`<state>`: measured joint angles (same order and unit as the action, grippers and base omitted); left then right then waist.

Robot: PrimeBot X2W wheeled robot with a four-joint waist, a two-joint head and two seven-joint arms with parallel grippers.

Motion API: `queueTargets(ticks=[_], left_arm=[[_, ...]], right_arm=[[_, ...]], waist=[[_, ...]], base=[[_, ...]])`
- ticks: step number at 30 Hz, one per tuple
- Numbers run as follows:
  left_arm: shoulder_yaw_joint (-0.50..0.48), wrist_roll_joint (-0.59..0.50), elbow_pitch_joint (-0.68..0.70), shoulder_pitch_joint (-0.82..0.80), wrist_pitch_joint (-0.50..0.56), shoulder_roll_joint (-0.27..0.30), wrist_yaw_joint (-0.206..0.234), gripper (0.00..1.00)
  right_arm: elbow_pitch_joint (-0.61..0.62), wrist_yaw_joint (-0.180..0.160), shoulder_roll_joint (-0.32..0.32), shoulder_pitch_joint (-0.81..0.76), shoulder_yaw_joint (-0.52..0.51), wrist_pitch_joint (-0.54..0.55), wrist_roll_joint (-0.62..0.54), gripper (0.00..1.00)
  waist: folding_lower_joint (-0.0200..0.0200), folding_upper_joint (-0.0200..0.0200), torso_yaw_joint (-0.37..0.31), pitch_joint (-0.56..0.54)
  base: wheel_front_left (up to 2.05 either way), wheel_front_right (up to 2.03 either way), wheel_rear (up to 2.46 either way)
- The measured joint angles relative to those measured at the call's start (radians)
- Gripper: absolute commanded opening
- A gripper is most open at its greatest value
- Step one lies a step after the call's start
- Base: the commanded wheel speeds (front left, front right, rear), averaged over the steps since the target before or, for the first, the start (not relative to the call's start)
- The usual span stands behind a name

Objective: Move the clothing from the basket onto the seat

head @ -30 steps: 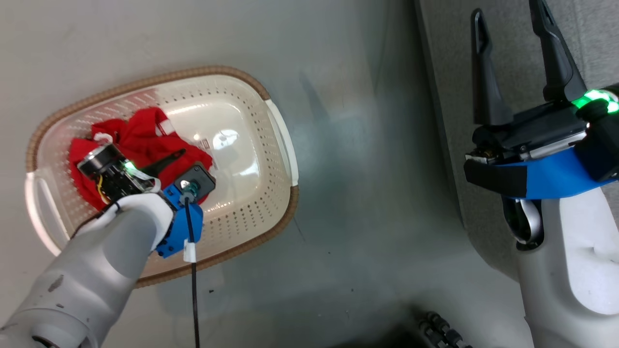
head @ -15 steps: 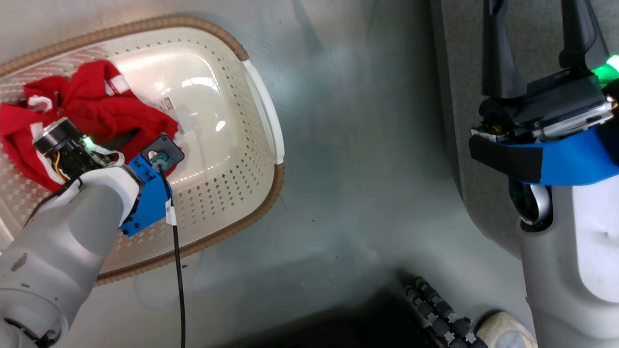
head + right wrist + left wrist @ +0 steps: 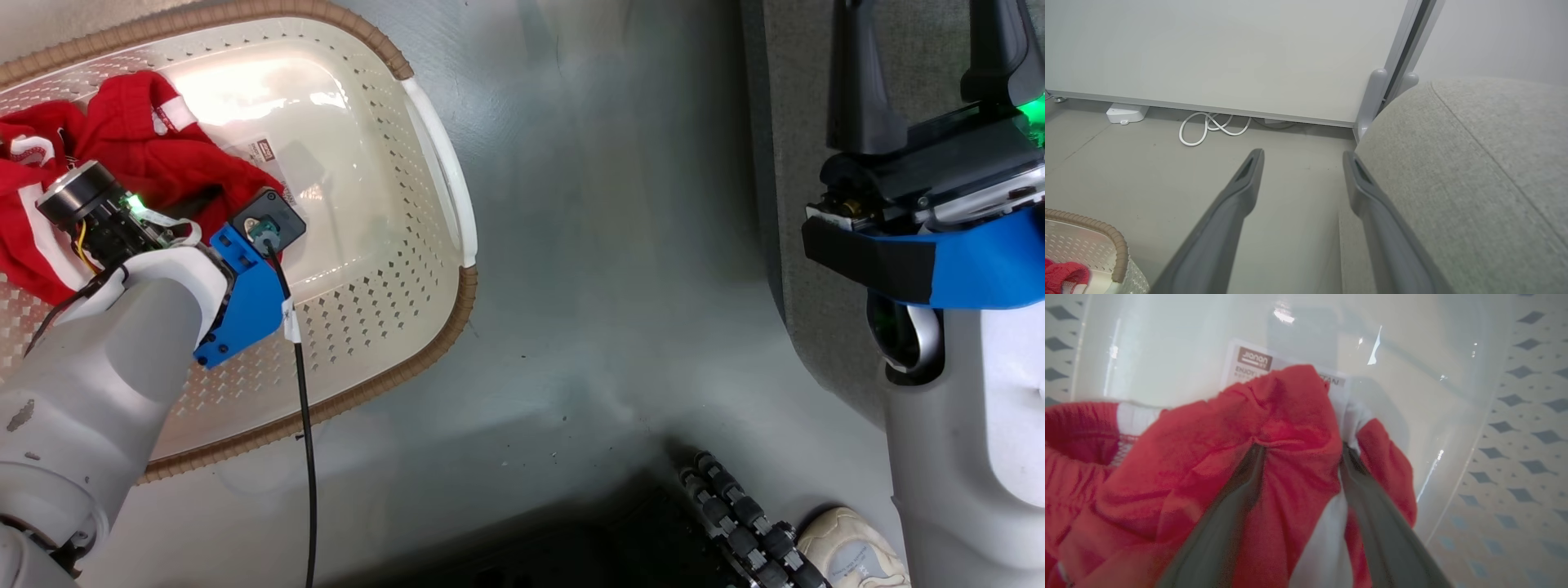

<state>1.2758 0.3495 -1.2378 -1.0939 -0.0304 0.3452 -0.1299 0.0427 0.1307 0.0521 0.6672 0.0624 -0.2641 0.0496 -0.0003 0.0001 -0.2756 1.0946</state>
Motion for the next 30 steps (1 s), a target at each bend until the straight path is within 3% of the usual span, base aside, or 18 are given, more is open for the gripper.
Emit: queueTargets(ticks=[1, 2, 15, 30], left_arm=[[0.0, -0.003, -0.002, -0.001, 0.003, -0.001, 0.0, 0.26], [0.0, -0.003, -0.004, -0.001, 0.005, -0.003, 0.0, 0.0], [0.003, 0.013, -0.024, 0.025, -0.008, -0.035, 0.0, 0.0], [0.001, 0.102, 0.002, 0.082, -0.153, -0.148, 0.0, 0.0]], right_arm=[[0.0, 0.0, 0.0, 0.0, -0.002, 0.0, 0.002, 1.0], [0.0, 0.0, 0.0, 0.0, -0.003, 0.0, 0.002, 1.0], [-0.018, 0.0, 0.0, 0.0, -0.024, 0.0, 0.004, 1.0], [-0.067, 0.0, -0.001, -0.057, -0.048, 0.0, -0.021, 1.0]], waist=[[0.0, 0.0, 0.0, 0.0], [0.0, 0.0, 0.0, 0.0], [0.0002, -0.0001, 0.018, -0.048], [0.0002, -0.0001, 0.08, -0.227]], base=[[0.0, 0.0, 0.0], [0.0, 0.0, 0.0], [0.0, 0.0, 0.0], [0.0, 0.0, 0.0]])
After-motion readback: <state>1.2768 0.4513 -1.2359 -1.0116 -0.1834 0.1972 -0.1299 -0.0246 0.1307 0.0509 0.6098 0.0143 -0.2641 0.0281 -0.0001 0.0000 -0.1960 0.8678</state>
